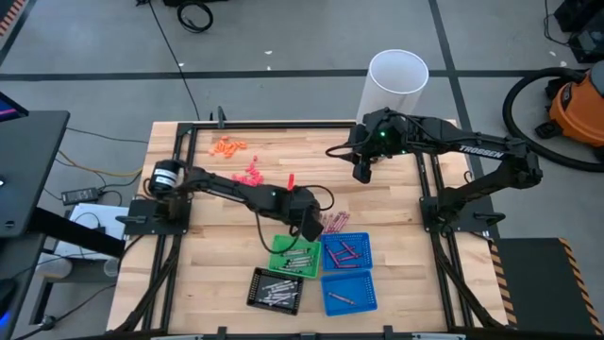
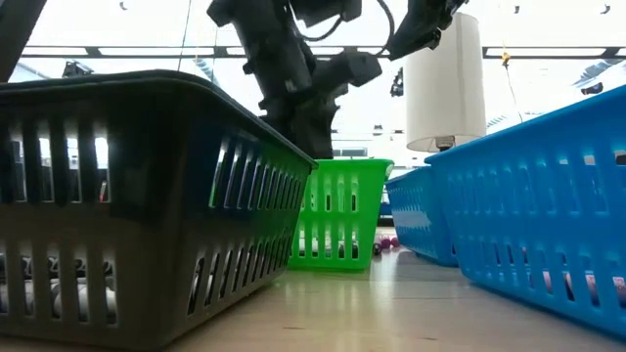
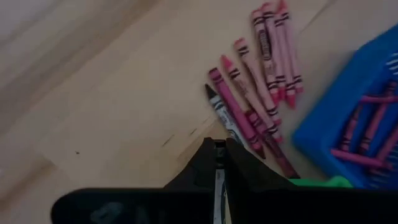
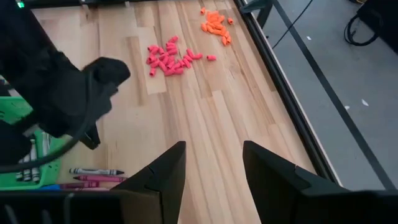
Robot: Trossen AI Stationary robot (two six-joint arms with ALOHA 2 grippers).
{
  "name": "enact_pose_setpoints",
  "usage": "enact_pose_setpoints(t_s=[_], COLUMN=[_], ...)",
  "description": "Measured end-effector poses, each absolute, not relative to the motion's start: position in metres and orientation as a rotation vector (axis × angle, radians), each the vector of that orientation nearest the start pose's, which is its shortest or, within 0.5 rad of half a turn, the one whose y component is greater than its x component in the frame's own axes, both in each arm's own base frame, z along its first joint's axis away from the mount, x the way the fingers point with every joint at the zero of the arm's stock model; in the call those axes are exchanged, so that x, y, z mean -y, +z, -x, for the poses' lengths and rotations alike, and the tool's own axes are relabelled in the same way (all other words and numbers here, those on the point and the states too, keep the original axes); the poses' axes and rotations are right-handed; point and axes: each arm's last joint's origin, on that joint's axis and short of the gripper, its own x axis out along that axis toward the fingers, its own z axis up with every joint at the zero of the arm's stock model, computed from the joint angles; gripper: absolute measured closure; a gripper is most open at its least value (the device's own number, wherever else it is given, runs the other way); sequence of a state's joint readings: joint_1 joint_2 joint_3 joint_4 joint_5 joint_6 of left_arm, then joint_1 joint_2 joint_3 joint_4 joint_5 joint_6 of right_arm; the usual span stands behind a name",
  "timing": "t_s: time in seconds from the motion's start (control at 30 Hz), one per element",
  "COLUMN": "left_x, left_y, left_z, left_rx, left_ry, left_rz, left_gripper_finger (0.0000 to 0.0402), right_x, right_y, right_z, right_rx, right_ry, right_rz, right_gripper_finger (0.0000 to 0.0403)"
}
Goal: Sort crayons
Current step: Put the black crayon into the green bin
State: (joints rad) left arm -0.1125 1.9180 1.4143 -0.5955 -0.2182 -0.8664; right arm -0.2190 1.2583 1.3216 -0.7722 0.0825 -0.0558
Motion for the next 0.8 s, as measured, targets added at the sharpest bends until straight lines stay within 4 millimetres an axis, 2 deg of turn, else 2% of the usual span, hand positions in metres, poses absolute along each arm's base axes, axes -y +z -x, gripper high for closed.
enact_pose_setpoints(t_s=[0.27, 0.43, 0.67, 0.8], left_x=[0.051, 0.077, 0.111, 0.126], left_y=[0.225, 0.232, 0.233, 0.221], left_z=[-0.389, -0.393, -0.385, -0.384], left_rx=[-0.910, -0.874, -0.891, -0.926], left_ry=[0.432, 0.192, 0.053, 0.018], left_rz=[0.472, 0.374, 0.247, 0.166], left_gripper_finger=[0.0390, 0.0390, 0.0386, 0.0363], right_x=[0.057, 0.057, 0.057, 0.057], right_y=[0.367, 0.367, 0.367, 0.367], right_z=[-0.246, -0.246, -0.246, -0.246], right_rx=[-0.717, -0.717, -0.717, -0.717], right_ry=[-0.271, -0.271, -0.268, -0.267], right_rz=[0.005, 0.005, 0.003, 0.003], right_gripper_finger=[0.0235, 0.0235, 0.0235, 0.0235])
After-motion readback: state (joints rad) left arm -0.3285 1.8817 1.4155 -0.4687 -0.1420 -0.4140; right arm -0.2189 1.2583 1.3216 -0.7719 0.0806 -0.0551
